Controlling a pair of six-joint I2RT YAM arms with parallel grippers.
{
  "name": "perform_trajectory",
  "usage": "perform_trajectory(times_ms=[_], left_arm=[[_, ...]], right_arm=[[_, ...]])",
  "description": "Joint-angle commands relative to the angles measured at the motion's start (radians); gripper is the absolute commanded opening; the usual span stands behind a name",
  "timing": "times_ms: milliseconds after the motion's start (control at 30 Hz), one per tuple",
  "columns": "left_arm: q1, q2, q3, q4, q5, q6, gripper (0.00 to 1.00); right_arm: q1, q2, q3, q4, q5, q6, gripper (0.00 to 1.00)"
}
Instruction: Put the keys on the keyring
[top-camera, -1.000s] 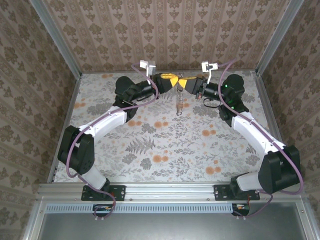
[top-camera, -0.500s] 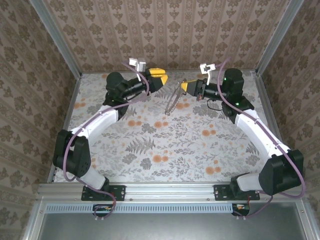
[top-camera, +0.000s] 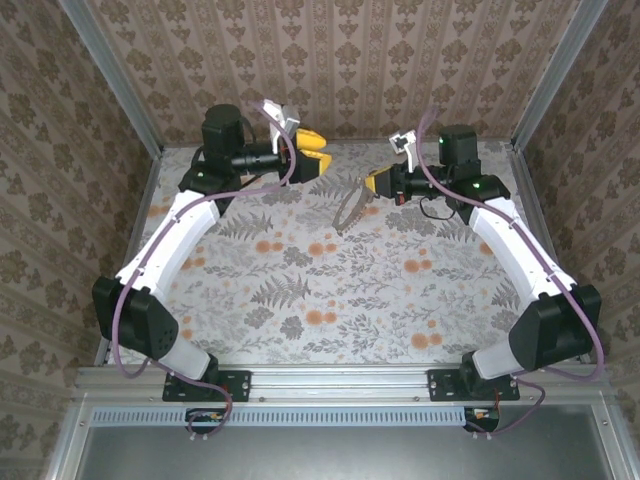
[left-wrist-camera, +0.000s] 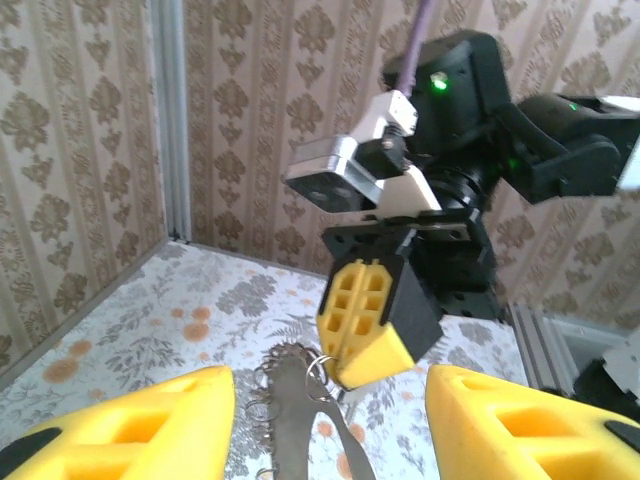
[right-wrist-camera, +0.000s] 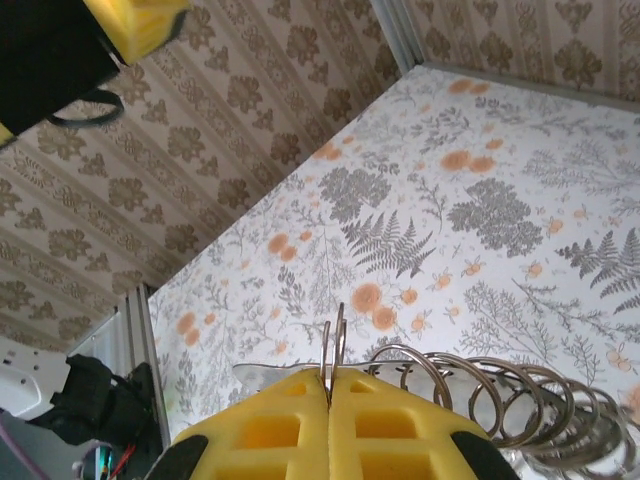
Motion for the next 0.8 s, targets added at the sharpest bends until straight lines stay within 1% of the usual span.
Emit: perform_trajectory(times_ms=[0, 233, 467, 633, 667, 767], left_arm=[[0.004, 0.046, 0.069, -0.227, 0.083, 0.145, 0.54], [0.001, 0.123, 0.127, -0.295, 0.146, 0.171, 0.53], [-0.019, 0.185, 0.186, -0.393, 0.192, 0.226, 0.51], [-0.019, 0.201, 0.193, -0.399, 0.213, 0.229, 0.49], [-0.049, 0.204, 0.194, -0.399, 0.218, 0.23, 0.49], [-0.057, 0.212, 0.197, -0.404, 0.231, 0.229, 0.47]], right_arm=[[-0.003, 0.007, 0.058, -0.083, -0.073, -0.088, 0.0], [0.005, 0.008, 0.034, -0.047, -0.13, -0.057, 0.0], [0.029, 0.01, 0.022, -0.022, -0.145, -0.038, 0.0], [0.04, 0.013, 0.026, -0.023, -0.151, -0.036, 0.0], [0.042, 0.013, 0.027, -0.022, -0.153, -0.036, 0.0], [0.045, 0.013, 0.028, -0.021, -0.153, -0.035, 0.0]])
